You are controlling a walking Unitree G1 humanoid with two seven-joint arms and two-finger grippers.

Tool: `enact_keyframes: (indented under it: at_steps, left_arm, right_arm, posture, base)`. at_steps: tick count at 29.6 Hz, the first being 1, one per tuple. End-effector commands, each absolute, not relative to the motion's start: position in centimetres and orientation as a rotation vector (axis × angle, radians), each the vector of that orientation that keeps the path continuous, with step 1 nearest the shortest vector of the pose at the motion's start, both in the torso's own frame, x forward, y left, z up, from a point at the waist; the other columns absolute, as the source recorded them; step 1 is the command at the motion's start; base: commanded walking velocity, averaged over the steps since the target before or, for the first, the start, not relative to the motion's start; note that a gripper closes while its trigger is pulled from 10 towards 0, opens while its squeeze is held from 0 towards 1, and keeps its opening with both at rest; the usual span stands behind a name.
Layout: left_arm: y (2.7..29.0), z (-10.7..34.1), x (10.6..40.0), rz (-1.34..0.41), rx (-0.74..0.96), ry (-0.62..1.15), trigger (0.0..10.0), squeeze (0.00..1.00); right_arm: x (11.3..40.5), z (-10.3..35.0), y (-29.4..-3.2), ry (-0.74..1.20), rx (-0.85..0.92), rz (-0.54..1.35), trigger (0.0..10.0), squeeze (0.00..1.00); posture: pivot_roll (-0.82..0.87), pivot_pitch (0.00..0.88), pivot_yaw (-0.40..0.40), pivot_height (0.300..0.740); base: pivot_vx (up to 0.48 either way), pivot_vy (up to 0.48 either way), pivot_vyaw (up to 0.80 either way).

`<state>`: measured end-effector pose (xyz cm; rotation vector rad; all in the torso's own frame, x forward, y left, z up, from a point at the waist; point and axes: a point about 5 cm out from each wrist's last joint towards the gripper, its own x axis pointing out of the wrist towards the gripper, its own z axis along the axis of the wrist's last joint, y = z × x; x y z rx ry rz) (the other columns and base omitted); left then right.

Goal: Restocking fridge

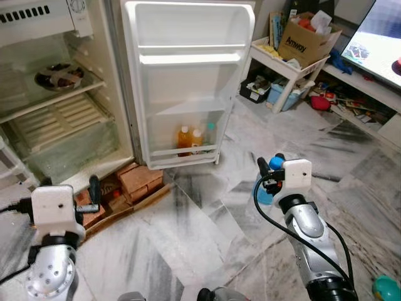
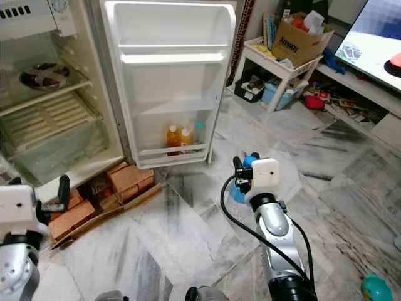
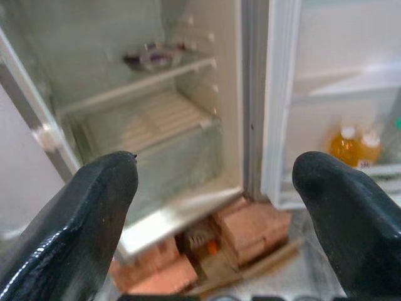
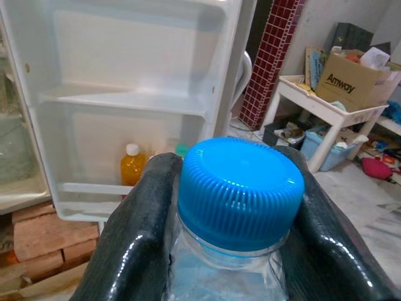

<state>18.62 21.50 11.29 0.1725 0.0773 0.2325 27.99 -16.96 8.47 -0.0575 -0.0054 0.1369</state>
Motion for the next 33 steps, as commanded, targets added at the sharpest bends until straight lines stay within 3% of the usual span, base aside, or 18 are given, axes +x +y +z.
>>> enact_keyframes:
  at_steps: [1, 5, 10, 16, 20, 21, 26, 31, 33]
  left_arm:
    - [21.4, 10.5, 18.3, 0.235, 0.178, 0.104, 10.0, 0.00]
    - [21.7, 10.1, 18.1, 0.241, 0.187, 0.121, 10.0, 0.00]
    - [21.5, 11.5, 20.3, 0.148, 0.217, 0.056, 10.0, 0.00]
    - [23.7, 13.3, 24.5, 0.120, 0.205, 0.006, 10.0, 0.00]
    - [22.3, 12.0, 25.9, 0.070, 0.147, 0.047, 10.0, 0.00]
    - [20.7, 10.2, 25.5, -0.002, 0.065, 0.118, 10.0, 0.00]
    - [17.8, 7.4, 23.8, -0.121, -0.055, 0.239, 10.0, 0.00]
    - [18.0, 5.7, 21.3, -0.112, -0.087, 0.402, 10.0, 0.00]
    - [18.4, 4.7, 17.9, -0.128, -0.112, 0.484, 10.0, 0.00]
  right_arm:
    - [27.7, 8.9, -17.2, -0.020, -0.054, 0.136, 10.0, 0.00]
    - [27.5, 9.2, -16.8, -0.028, -0.066, 0.179, 10.0, 0.00]
    - [28.2, 9.4, -16.5, -0.034, -0.055, 0.188, 10.0, 0.00]
    - [28.7, 9.6, -15.8, -0.044, -0.047, 0.200, 10.0, 0.00]
    - [28.6, 9.5, -15.7, -0.039, -0.049, 0.203, 10.0, 0.00]
    - [28.6, 9.5, -15.9, -0.039, -0.050, 0.197, 10.0, 0.00]
    - [28.4, 9.4, -16.3, -0.036, -0.051, 0.182, 10.0, 0.00]
    - [28.3, 9.3, -16.3, -0.035, -0.054, 0.180, 10.0, 0.00]
    - [28.2, 9.1, -16.6, -0.030, -0.055, 0.172, 10.0, 0.00]
  posture:
    - [0.10, 0.060, -0.118, 0.740]
    - [0.10, 0.068, -0.126, 0.740]
    - [0.10, 0.077, -0.125, 0.740]
    - [0.12, 0.093, -0.115, 0.740]
    - [0.10, 0.079, -0.111, 0.740]
    - [0.09, 0.075, -0.108, 0.740]
    - [0.08, 0.073, -0.107, 0.740]
    - [0.09, 0.071, -0.098, 0.740]
    - [0.10, 0.075, -0.098, 0.740]
  base:
    - [0.000, 0.000, 0.00]
    - [0.000, 0.000, 0.00]
    - [0.000, 0.000, 0.00]
    - [0.000, 0.000, 0.00]
    - [0.000, 0.000, 0.00]
    - [0.000, 0.000, 0.00]
    - [0.000, 0.000, 0.00]
    - [0.000, 0.000, 0.00]
    - [0.000, 0.000, 0.00]
